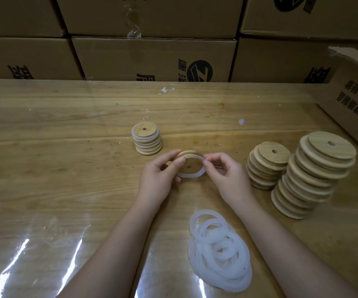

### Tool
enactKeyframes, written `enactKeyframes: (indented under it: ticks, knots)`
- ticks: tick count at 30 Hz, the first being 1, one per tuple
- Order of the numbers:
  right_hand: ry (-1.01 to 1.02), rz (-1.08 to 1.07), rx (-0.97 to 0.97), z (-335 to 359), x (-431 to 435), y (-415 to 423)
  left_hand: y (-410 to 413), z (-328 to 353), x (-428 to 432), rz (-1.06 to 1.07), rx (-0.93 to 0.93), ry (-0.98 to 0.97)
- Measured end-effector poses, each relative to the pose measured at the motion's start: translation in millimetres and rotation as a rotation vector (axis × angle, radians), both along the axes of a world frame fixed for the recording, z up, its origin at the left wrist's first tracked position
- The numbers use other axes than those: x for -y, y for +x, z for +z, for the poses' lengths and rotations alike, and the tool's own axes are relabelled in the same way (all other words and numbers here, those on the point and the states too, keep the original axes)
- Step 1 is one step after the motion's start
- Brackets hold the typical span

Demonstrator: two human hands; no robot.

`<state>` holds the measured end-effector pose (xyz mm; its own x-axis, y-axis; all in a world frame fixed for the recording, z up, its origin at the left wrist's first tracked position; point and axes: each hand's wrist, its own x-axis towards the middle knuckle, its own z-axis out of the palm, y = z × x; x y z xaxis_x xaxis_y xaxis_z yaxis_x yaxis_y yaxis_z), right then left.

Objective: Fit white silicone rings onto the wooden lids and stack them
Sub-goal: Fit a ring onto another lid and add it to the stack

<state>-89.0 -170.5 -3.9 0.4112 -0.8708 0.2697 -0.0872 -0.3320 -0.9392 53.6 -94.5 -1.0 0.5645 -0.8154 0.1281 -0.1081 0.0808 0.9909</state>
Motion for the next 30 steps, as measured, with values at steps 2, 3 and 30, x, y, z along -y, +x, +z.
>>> enactKeyframes:
  ticks: [2,3,30]
  knots:
    - [0.001,-0.002,-0.017,0,0,0,0,-1,0,0.006,0.007,0.000]
    - [0.000,-0.006,-0.028,0,0,0,0,-1,1,0.010,0.008,0.002]
    - [-0.090,-0.017,0.059,4,-3,-2,-10,3,-4,0.011,0.339,-0.012]
